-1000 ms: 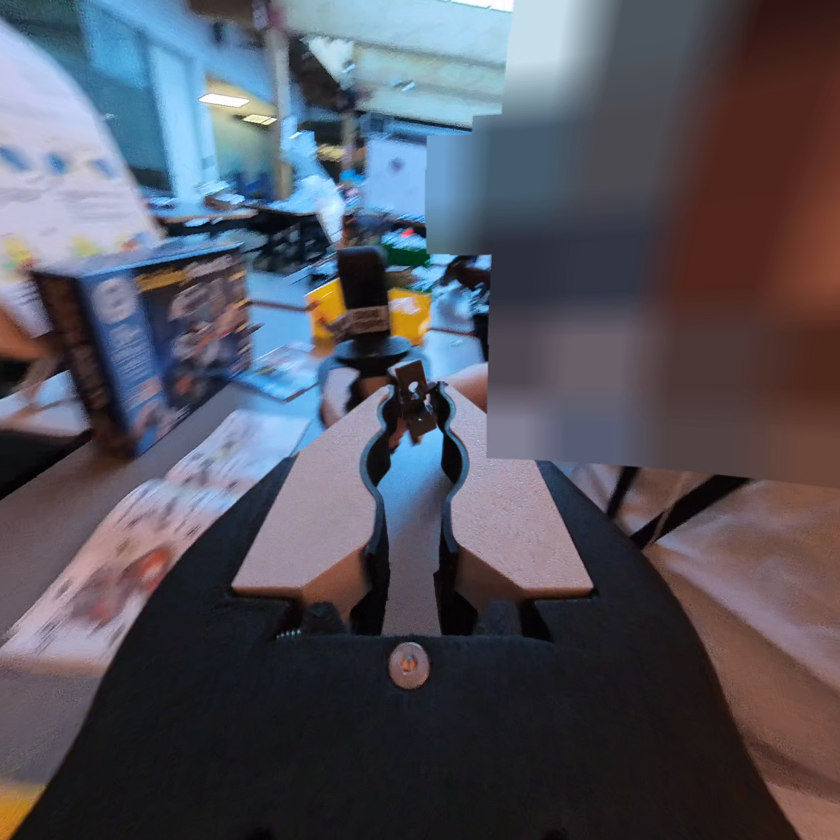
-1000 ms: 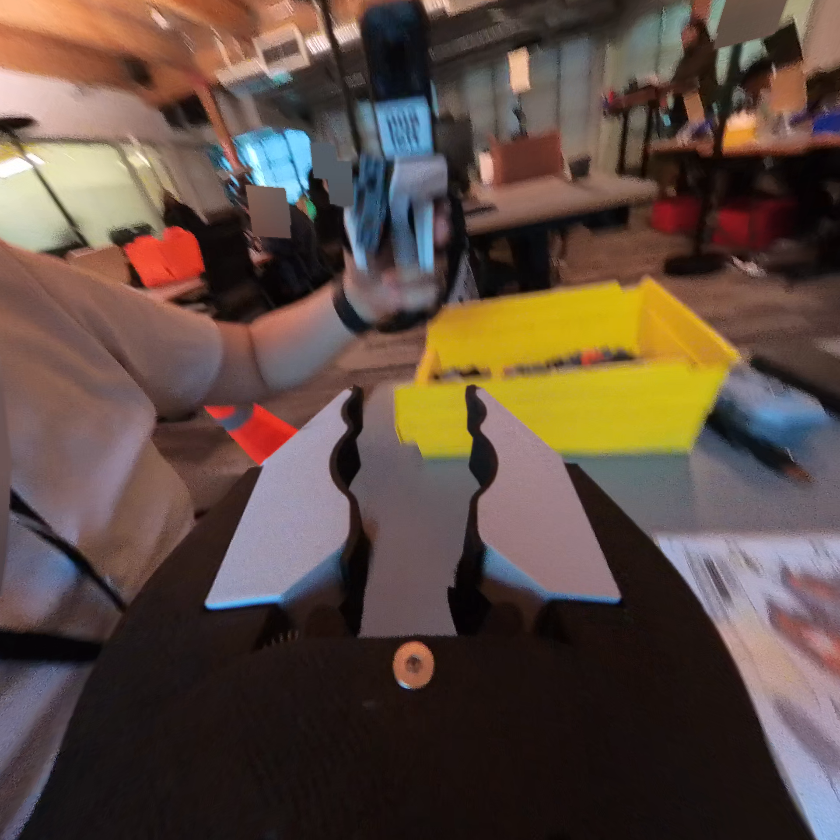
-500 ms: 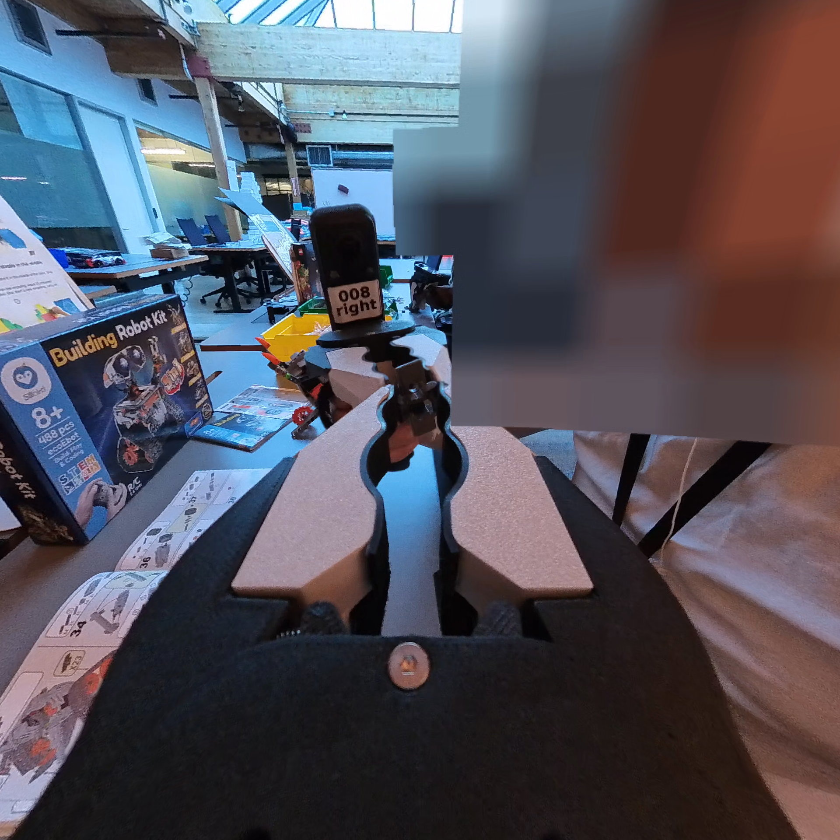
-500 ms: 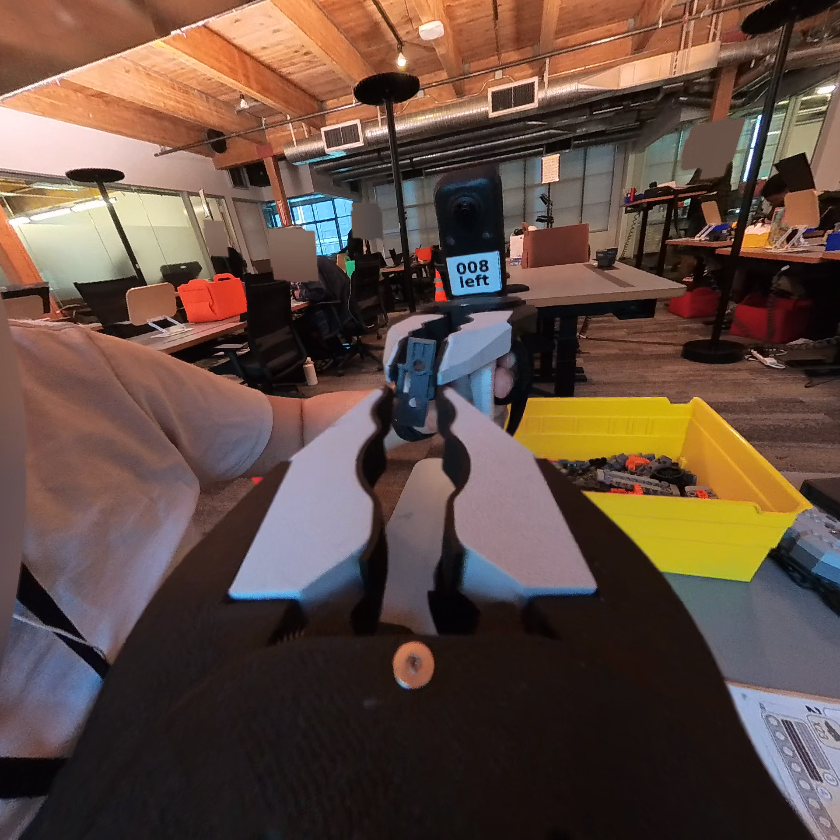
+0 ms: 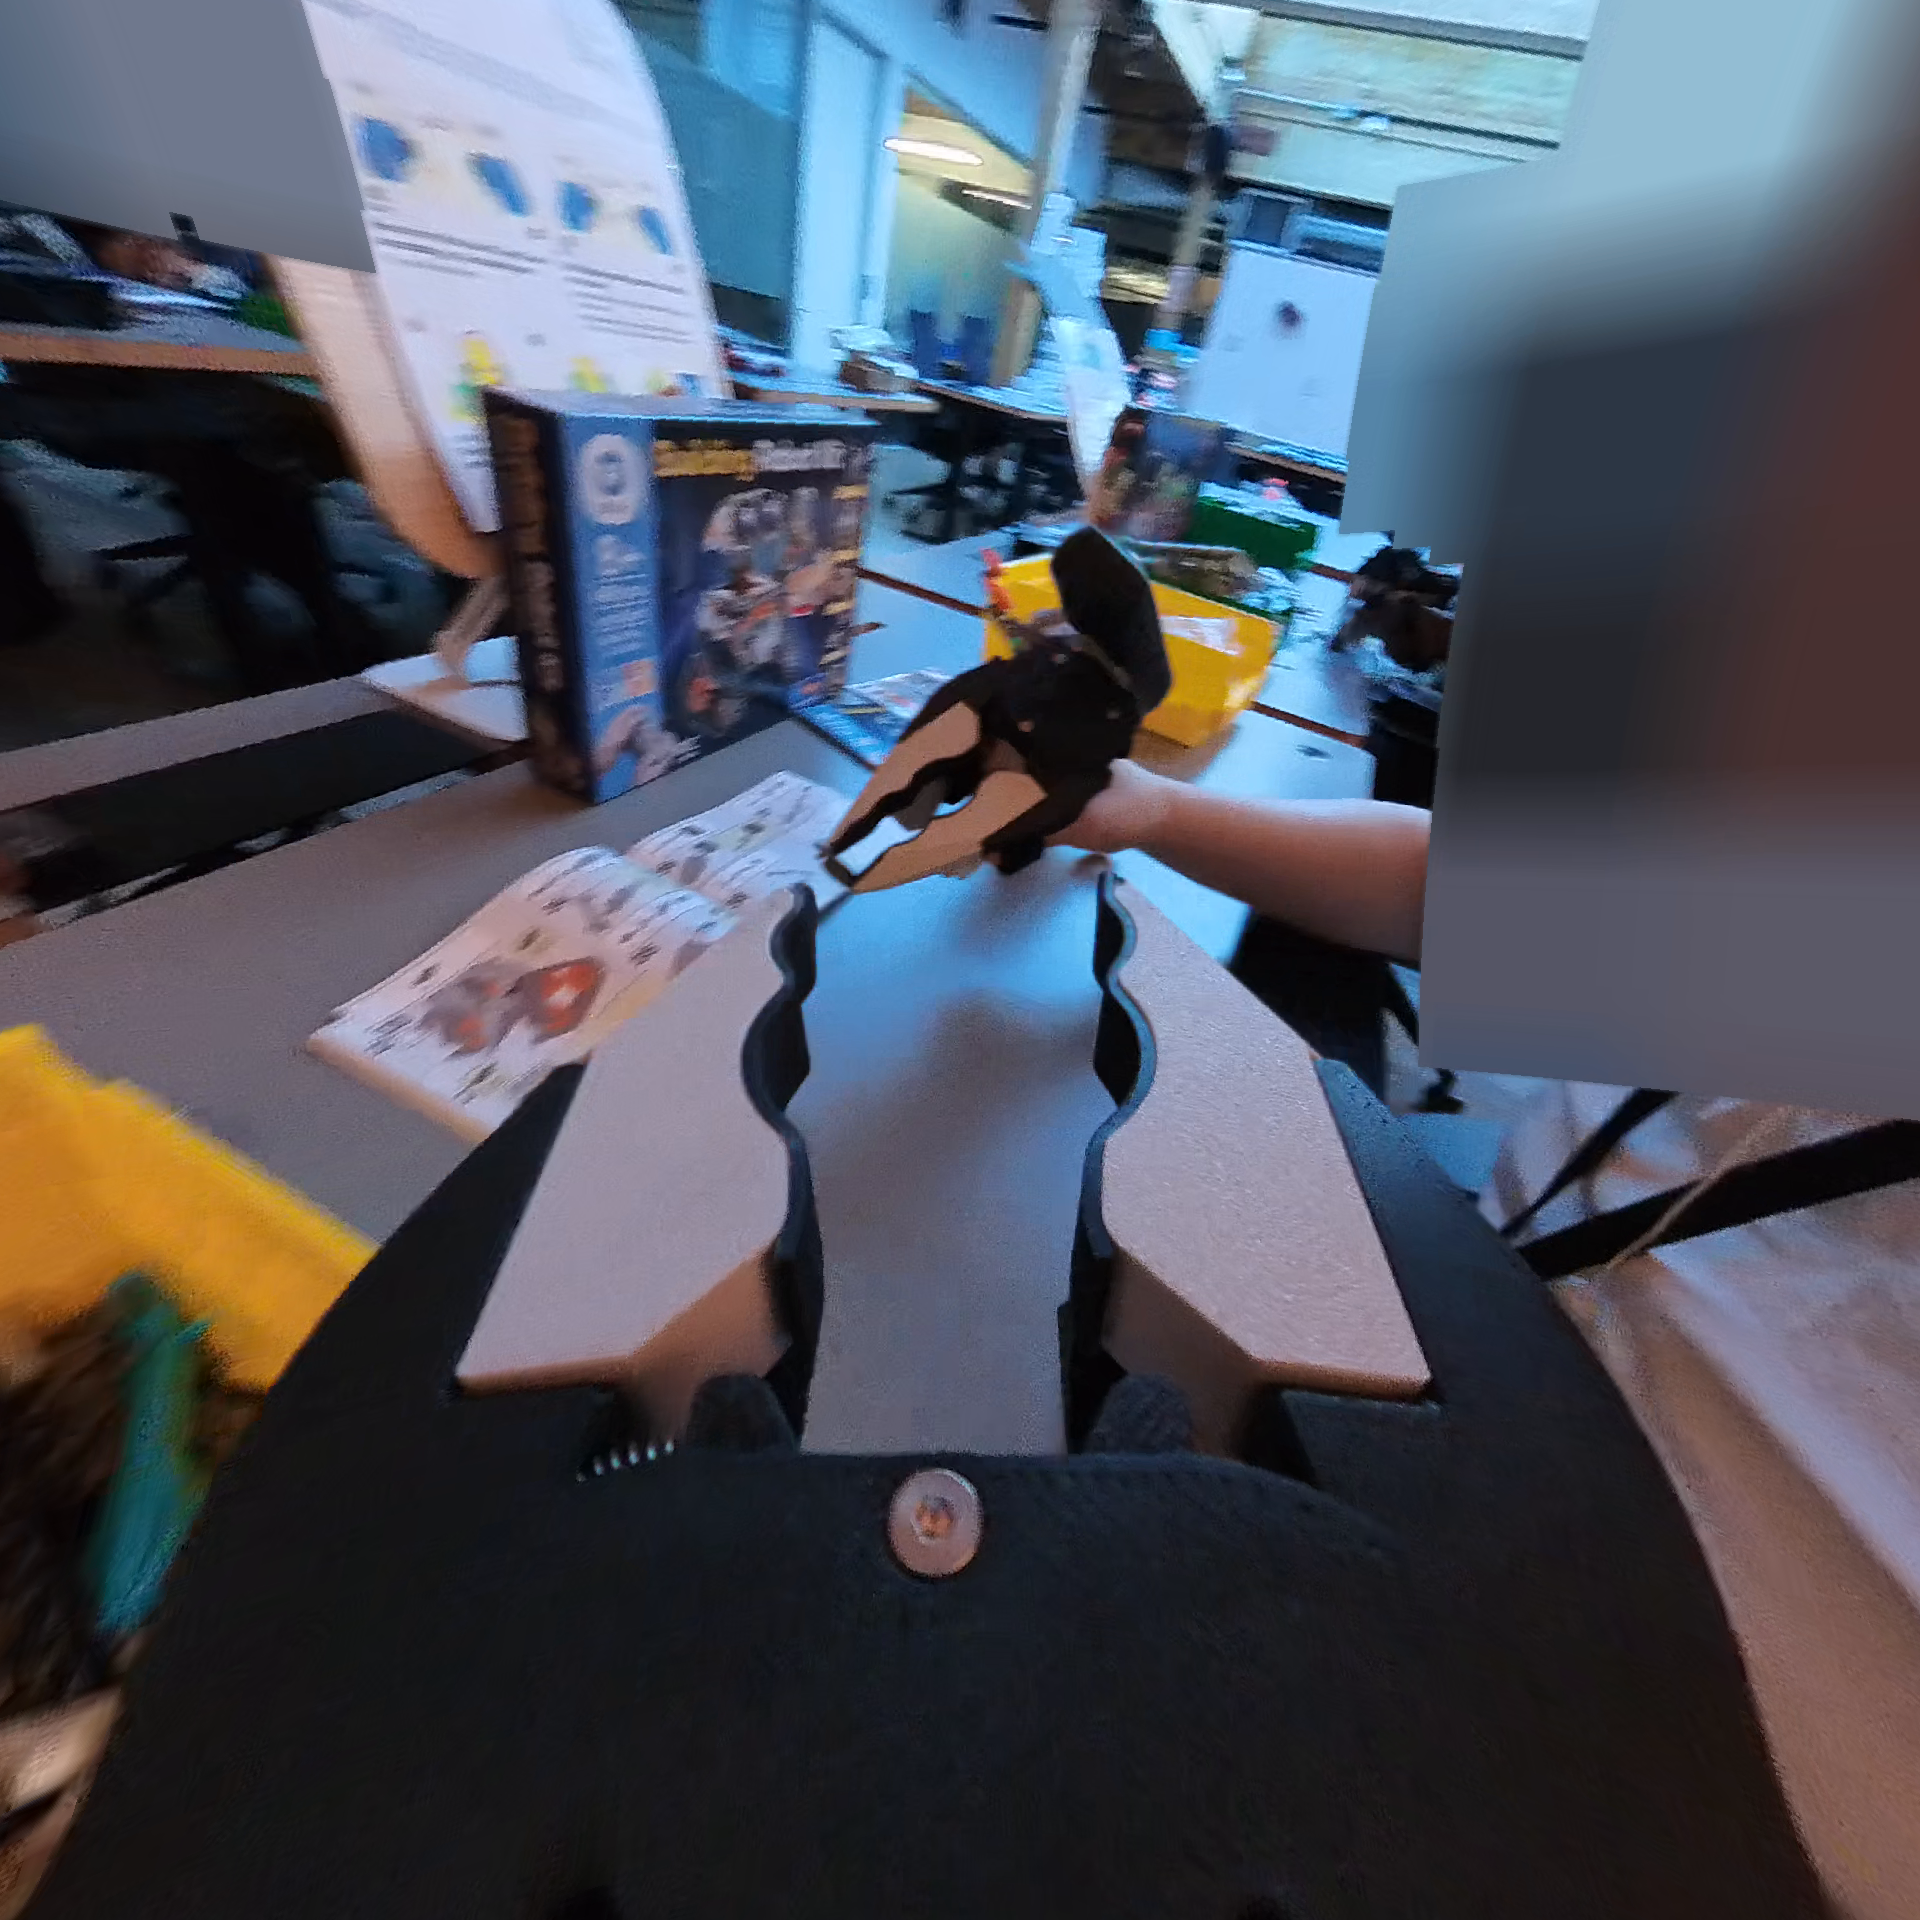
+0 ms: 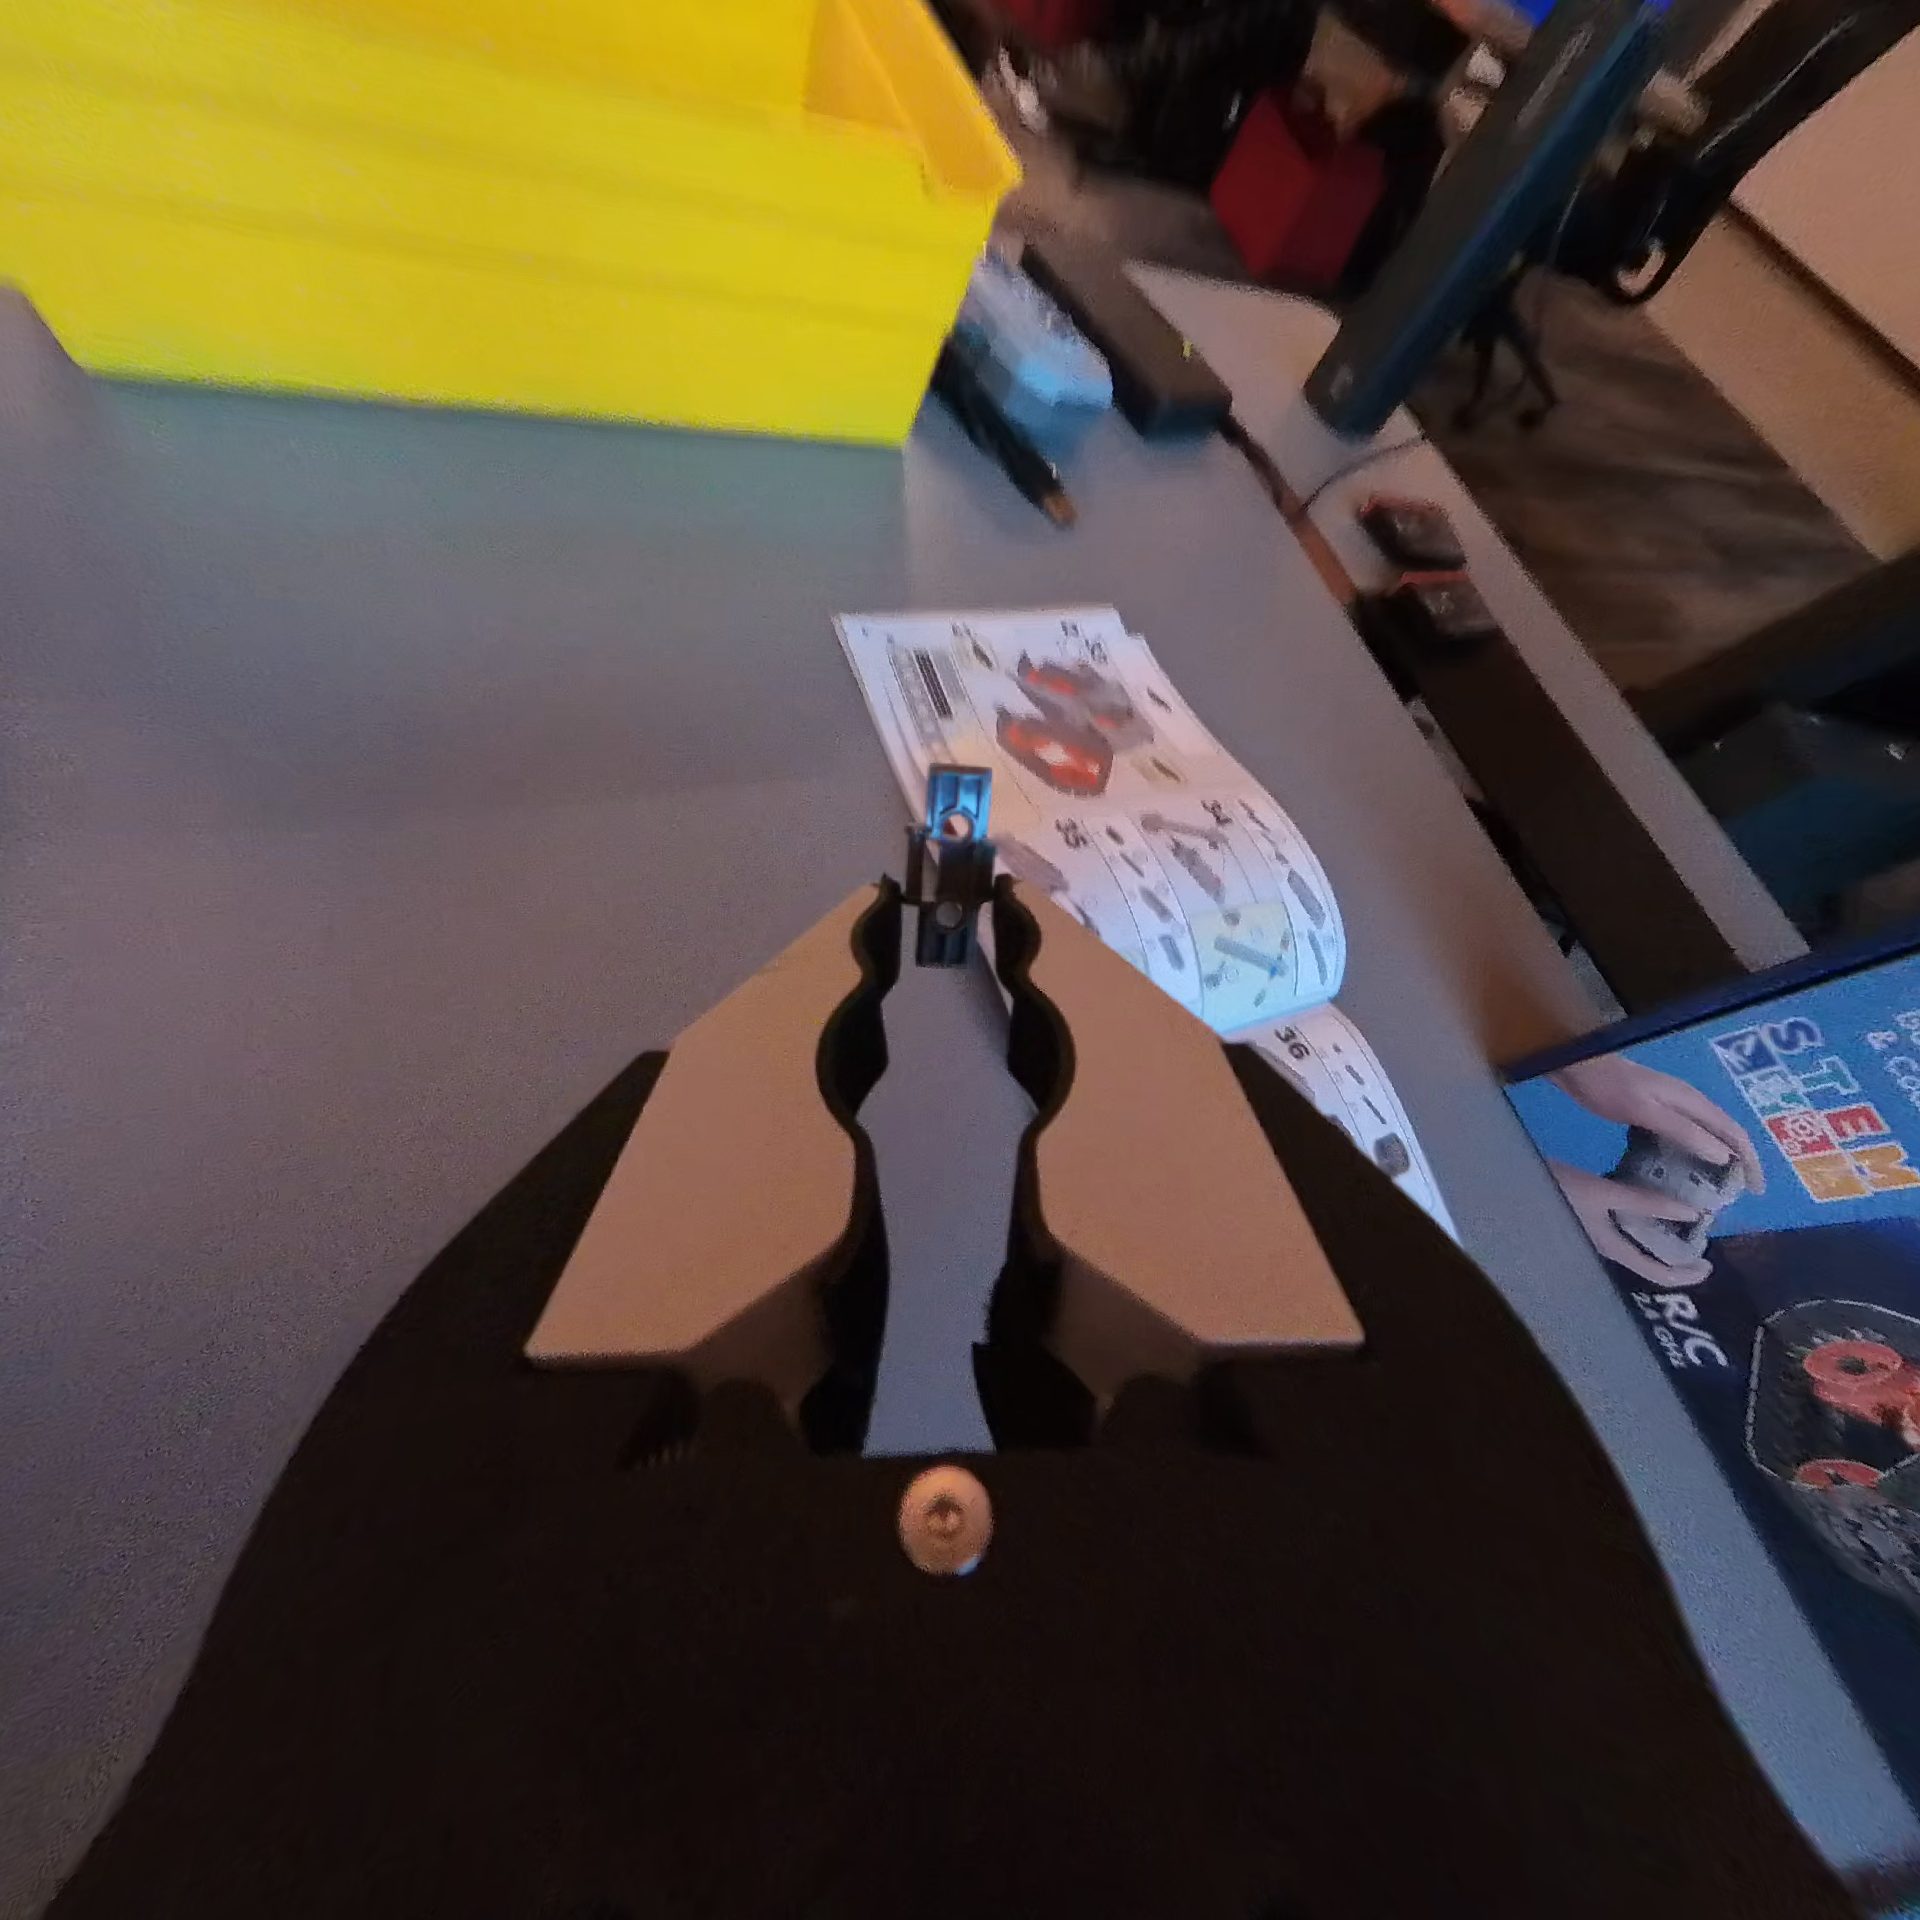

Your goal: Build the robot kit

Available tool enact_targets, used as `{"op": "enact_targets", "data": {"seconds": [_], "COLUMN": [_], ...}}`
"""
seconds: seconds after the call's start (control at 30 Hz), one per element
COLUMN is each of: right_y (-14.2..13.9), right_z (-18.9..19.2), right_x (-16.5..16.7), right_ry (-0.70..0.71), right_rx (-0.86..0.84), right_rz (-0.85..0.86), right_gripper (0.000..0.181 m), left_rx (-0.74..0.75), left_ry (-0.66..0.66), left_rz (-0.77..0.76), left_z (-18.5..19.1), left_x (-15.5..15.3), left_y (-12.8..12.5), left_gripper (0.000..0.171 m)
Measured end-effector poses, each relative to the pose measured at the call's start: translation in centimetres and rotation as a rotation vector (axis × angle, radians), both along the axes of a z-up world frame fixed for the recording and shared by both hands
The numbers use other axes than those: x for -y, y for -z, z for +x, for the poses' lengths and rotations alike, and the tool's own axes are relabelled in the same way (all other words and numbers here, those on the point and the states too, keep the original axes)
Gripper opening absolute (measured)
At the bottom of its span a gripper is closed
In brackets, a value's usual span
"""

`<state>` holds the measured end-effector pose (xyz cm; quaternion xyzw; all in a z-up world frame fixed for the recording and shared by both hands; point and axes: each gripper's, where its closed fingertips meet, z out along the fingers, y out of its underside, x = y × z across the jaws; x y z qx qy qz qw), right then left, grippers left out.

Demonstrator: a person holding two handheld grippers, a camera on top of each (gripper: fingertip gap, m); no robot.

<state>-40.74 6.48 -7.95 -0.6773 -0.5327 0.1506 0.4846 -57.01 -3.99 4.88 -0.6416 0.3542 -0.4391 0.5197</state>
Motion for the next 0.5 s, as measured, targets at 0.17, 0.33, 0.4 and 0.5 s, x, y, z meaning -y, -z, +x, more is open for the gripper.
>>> {"op": "enact_targets", "data": {"seconds": [0.17, 0.33, 0.4, 0.5], "right_y": [1.7, 2.7, 3.0, 4.0], "right_z": [-0.9, -2.2, -3.1, -4.2], "right_x": [-2.8, -4.2, -4.3, -3.8], "right_ry": [0.008, -0.004, -0.036, -0.141], "right_rx": [0.132, 0.184, 0.178, 0.207], "right_rz": [0.041, -0.018, -0.094, -0.220], "right_gripper": [0.017, 0.017, 0.017, 0.017], "left_rx": [-0.045, -0.139, -0.159, -0.164], "left_ry": [-0.273, -0.450, -0.473, -0.482], "left_rz": [0.014, 0.026, 0.035, 0.052], "left_z": [-5.7, -10.4, -11.4, -12.4], "left_x": [-1.9, -3.3, -3.6, -4.1], "left_y": [1.1, 1.8, 1.7, 1.2], "left_gripper": [0.048, 0.047, 0.048, 0.046]}}
